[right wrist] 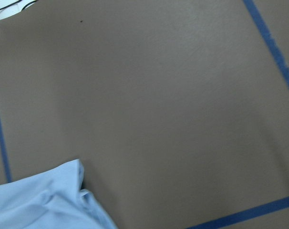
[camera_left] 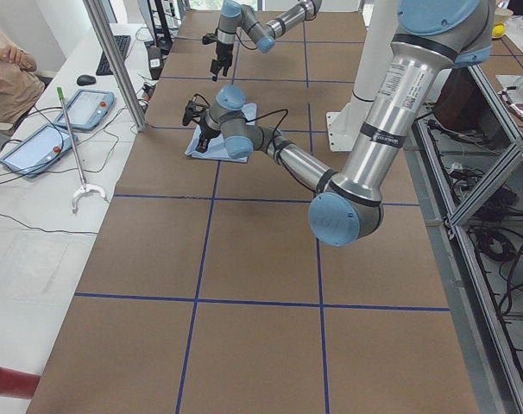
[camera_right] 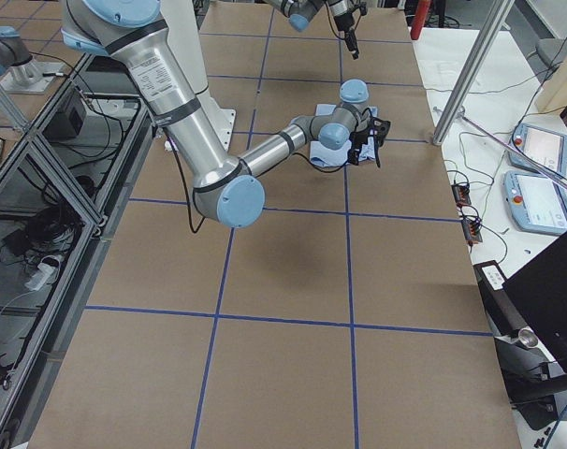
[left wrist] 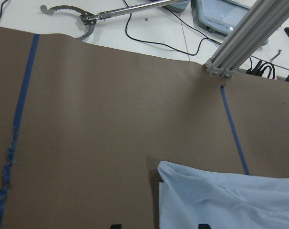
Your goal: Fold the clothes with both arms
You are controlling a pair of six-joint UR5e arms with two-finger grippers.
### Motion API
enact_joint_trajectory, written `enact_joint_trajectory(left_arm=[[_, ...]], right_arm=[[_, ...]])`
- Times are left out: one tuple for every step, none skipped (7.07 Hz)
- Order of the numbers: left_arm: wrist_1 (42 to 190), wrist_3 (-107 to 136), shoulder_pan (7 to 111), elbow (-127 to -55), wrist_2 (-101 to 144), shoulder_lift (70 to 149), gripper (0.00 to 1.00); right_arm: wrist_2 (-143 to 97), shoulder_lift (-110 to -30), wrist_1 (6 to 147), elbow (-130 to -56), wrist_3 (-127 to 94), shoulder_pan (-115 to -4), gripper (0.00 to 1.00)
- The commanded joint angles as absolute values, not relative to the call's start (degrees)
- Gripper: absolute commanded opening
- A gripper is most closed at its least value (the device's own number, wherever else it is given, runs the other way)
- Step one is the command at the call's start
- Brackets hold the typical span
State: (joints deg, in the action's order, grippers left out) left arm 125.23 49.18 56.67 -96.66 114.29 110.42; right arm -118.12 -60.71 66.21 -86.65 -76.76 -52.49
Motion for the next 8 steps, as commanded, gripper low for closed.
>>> enact_joint_trajectory(left_arm=[[117.21,23.94,69.2,-97.65,123.3,105.31,0.62],[110.55,13.55,73.96,-97.47,124.79,105.29,0.62],[105.87,7.36,76.7,-96.77,125.07,105.29,0.63],[100.34,4.6,81.6,-96.25,126.11,105.47,0.69],[99.15,-4.04,86.09,-93.19,128.91,105.12,0.72],[98.88,-10.83,89.09,-90.21,131.63,103.81,0.74],[98.62,-10.55,89.03,-88.78,131.22,103.54,0.84],[98.18,-9.33,89.12,-87.46,131.39,102.84,0.99]], right_arm=[[-126.35,-71.32,67.66,-88.68,-52.93,-64.54,1.0],[-129.0,-76.5,70.81,-89.99,-41.08,-70.95,1.0],[-131.11,-81.25,75.63,-91.57,-28.34,-78.06,1.0],[-132.18,-83.47,80.89,-91.84,-15.42,-83.44,1.0],[-132.1,-83.41,87.82,-91.93,-6.16,-86.89,1.0],[-132.1,-82.97,93.02,-92.28,-0.32,-88.66,1.0],[-131.66,-83.14,95.6,-93.5,0.61,-88.94,1.0],[-131.05,-84.01,95.71,-93.78,0.62,-88.95,1.0]])
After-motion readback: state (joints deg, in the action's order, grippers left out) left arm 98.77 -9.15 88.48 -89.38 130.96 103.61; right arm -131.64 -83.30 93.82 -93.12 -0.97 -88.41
